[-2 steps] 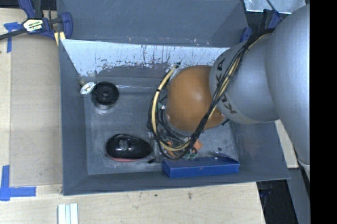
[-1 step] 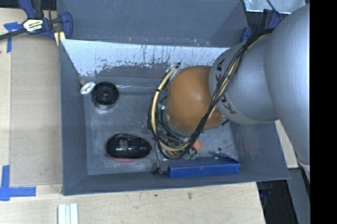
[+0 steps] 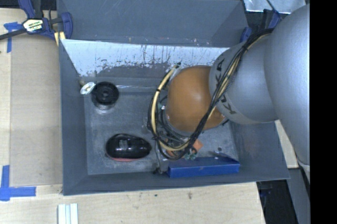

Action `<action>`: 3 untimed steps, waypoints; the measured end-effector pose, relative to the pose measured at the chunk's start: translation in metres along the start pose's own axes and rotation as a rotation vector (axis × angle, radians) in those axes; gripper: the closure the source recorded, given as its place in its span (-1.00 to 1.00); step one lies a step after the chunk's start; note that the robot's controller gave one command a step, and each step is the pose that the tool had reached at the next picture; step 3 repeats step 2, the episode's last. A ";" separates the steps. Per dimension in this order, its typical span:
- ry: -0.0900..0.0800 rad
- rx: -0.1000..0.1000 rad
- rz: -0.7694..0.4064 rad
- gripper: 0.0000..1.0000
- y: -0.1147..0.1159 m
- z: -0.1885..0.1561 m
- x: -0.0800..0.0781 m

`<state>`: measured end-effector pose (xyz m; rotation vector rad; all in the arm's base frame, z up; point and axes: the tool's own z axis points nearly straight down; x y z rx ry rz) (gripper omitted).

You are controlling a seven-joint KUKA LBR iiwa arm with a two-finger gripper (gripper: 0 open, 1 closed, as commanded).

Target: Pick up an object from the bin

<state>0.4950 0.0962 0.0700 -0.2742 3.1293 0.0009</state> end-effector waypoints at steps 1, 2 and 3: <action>0.005 0.001 0.004 -1.00 0.009 -0.052 0.005; -0.008 0.000 0.031 -1.00 0.046 -0.068 -0.021; -0.008 0.000 0.031 -1.00 0.046 -0.068 -0.021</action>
Offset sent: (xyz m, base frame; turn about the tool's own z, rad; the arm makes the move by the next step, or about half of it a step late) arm 0.0154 0.0601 0.0619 0.0371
